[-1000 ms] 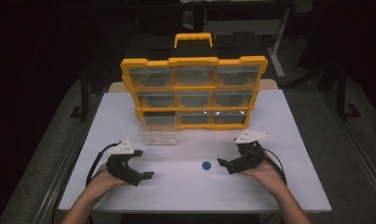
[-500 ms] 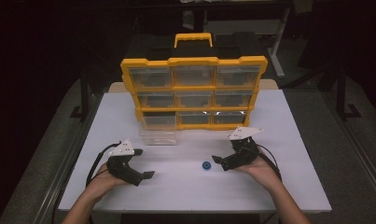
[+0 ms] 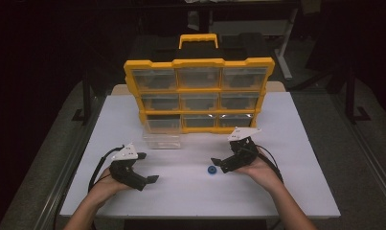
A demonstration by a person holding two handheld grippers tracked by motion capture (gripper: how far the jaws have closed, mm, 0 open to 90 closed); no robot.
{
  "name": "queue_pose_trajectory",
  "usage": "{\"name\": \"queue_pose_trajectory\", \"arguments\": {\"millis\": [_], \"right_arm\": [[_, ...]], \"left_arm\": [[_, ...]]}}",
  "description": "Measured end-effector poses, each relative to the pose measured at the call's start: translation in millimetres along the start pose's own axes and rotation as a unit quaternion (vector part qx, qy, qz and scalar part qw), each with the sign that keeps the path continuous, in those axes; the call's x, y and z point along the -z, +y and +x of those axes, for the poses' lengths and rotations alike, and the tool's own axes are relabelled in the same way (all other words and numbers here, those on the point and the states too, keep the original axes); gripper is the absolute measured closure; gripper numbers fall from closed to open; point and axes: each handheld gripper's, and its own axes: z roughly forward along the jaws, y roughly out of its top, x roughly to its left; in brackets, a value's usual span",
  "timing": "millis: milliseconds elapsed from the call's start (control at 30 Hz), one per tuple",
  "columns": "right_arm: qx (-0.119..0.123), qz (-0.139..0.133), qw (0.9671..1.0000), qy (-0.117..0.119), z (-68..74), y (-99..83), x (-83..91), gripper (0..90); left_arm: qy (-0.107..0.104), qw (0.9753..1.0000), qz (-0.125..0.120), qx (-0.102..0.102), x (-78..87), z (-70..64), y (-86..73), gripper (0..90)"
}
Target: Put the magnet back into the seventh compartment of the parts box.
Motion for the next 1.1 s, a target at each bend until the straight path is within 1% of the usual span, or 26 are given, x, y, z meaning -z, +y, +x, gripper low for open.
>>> {"name": "queue_pose_trajectory", "arguments": {"millis": [67,300,433,467,633,1000,1067,1100], "right_arm": [[0.000,0.001,1.0000,0.002,0.9,1.3,-2.4,0.0],[0.004,0.003,1.0000,0.007,3.8,5.2,-7.9,0.0],[0.013,0.010,0.9998,0.012,6.1,6.2,-12.5,0.0],[0.010,0.012,0.9998,0.013,6.9,6.2,-13.2,0.0],[0.016,0.022,0.9995,0.016,8.3,5.4,-16.8,0.0],[0.027,0.056,0.9978,0.022,13.5,3.0,-26.3,0.0],[0.026,0.057,0.9977,0.025,14.3,2.8,-27.2,0.0],[0.029,0.063,0.9973,0.024,14.7,2.2,-28.6,0.0]], "left_arm": [[0.003,1.0000,-0.001,0.004,0.2,0.2,0.0,0.0],[0.003,1.0000,-0.001,0.001,1.1,2.1,0.2,0.0],[0.002,1.0000,0.001,0.000,0.4,1.4,0.0,0.0],[0.002,1.0000,-0.001,0.002,0.1,1.1,-0.1,0.0],[0.003,1.0000,0.000,0.001,0.1,1.8,-0.1,0.0],[0.004,1.0000,0.000,0.003,-0.2,1.8,-1.2,0.0],[0.004,1.0000,0.000,0.002,-0.1,1.8,-1.1,0.0],[0.004,1.0000,0.000,0.002,-0.1,1.8,-1.1,0.0]]}}
